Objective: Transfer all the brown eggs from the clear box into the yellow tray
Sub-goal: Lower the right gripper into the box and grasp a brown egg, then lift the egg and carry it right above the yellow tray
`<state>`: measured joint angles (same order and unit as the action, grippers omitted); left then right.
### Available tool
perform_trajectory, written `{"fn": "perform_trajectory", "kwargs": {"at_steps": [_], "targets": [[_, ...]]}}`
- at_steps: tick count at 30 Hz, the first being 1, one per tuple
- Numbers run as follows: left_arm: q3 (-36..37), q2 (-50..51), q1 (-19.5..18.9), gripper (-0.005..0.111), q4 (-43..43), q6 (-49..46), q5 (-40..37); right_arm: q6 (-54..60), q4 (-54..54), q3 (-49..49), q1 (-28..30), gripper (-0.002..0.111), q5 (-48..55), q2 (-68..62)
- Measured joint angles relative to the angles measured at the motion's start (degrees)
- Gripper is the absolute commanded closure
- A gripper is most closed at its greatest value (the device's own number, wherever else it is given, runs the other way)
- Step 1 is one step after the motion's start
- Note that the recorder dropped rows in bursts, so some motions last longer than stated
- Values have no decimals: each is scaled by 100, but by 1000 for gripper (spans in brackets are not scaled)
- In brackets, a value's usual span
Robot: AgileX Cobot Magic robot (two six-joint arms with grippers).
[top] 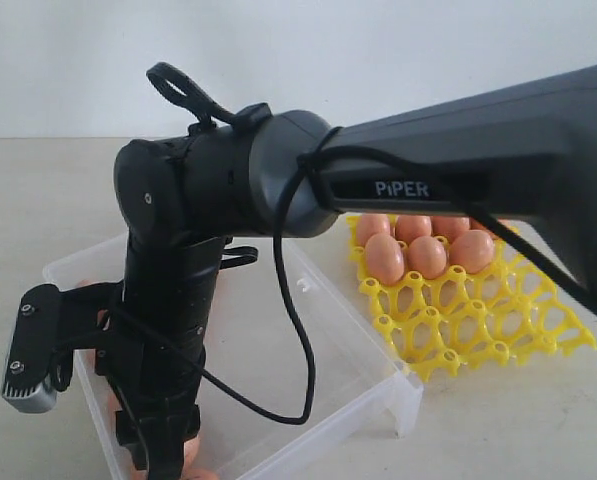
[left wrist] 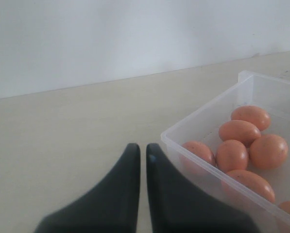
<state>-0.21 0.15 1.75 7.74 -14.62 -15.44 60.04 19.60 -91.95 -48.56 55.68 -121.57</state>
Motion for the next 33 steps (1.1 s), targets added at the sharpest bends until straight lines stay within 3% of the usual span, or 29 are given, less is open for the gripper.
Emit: {"fn": "perform_trajectory", "kwargs": {"at_steps": [14,16,17,18,19,26,28,32,33], "targets": [[0,0,0,103,0,0,0,-29,35,0,0,55,26,-391],[0,0,0,103,0,0,0,-29,35,0,0,65,3,-426],[0,0,0,103,0,0,0,-29,35,0,0,80,-5,-437],[0,0,0,103,0,0,0,-29,35,0,0,87,-19,-437],[0,0,0,103,0,0,0,-29,35,0,0,106,-31,-437],[0,0,0,103,0,0,0,-767,36,0,0,108,12,-437],[0,0,0,103,0,0,0,-1019,375,21,79,108,40,-437],[0,0,0,103,0,0,0,-194,3326,977,903,109,-851,252],[0,0,0,103,0,0,0,5,3629,1223,1076,109,-1022,453]]}}
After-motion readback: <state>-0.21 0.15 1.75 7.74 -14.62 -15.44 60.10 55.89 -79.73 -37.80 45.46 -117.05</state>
